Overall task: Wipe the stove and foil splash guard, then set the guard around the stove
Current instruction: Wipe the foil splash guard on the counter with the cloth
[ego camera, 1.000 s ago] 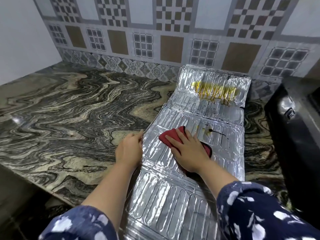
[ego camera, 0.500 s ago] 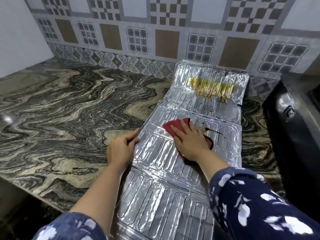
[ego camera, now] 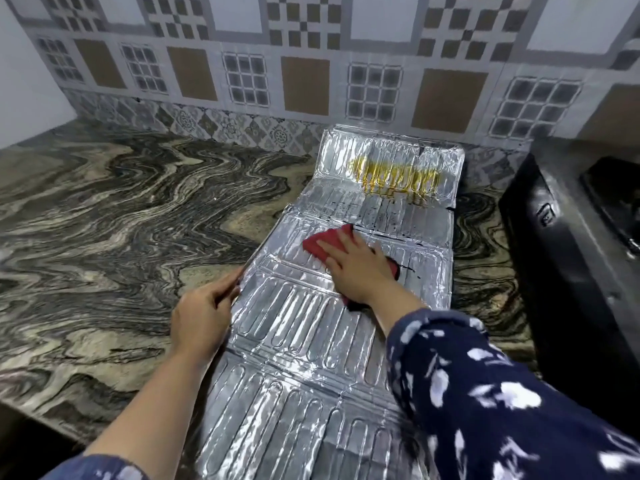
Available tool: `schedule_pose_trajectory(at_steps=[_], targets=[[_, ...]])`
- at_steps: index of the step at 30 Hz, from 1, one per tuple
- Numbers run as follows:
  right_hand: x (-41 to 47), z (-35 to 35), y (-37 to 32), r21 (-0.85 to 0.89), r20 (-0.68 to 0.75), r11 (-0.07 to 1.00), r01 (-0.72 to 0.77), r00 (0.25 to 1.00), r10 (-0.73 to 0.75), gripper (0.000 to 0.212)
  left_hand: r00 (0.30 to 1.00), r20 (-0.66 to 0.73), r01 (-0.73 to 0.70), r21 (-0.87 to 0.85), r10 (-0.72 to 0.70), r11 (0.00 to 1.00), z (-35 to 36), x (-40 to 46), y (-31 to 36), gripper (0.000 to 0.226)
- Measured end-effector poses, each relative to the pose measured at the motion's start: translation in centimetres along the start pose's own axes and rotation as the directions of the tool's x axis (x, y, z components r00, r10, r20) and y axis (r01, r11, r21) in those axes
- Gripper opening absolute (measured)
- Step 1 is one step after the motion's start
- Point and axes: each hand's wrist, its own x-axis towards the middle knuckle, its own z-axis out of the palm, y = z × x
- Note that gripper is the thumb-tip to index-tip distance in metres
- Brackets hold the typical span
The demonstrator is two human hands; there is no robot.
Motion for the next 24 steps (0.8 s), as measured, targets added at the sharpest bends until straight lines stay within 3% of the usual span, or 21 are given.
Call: schedule_pose_trajectory(at_steps=[3,7,9,13,16,24], targets=[[-0.5,-0.3,3.3,-0.001,-0.006,0.99,-0.144,0.99,0.144,0.05,0.992,-0.052,-0.104,0.124,0.112,0.987,-0.4,-0.5,0.9,0.03],[-3.1,0.3,3.4,0.011,-0.029,0.956,-0.292,0.956,0.292,0.052,0.99,0.023,-0.143,0.209,0.141,0.968,-0.5,-0.6,1.1,0.054],[-4.4,0.8,1.2,0.002,-0.045,0.959,-0.284,0.958,0.283,0.053,0.99,0.072,-0.133,0.217,0.12,0.967,-0.5,-0.6,1.0,0.063],[-4.0,1.5,-3.5,0.021,-0.031,0.997,-0.08,0.996,0.081,0.051,0.982,0.128,-0.167,0.212,0.142,0.963,-0.8,-0.7,1.1,0.072],[-1.1,0.6,-1.9,0.011,0.006,0.999,-0.041,0.999,0.041,0.05,0.981,0.142,-0.156,0.189,0.13,0.97,-0.8,-0.7,1.1,0.075],[-2.6,-0.6,6.0,0.005,-0.032,0.943,-0.333,0.942,0.333,0.051,0.985,0.139,-0.126,0.199,0.099,0.972,-0.4,0.0,0.4,0.06]])
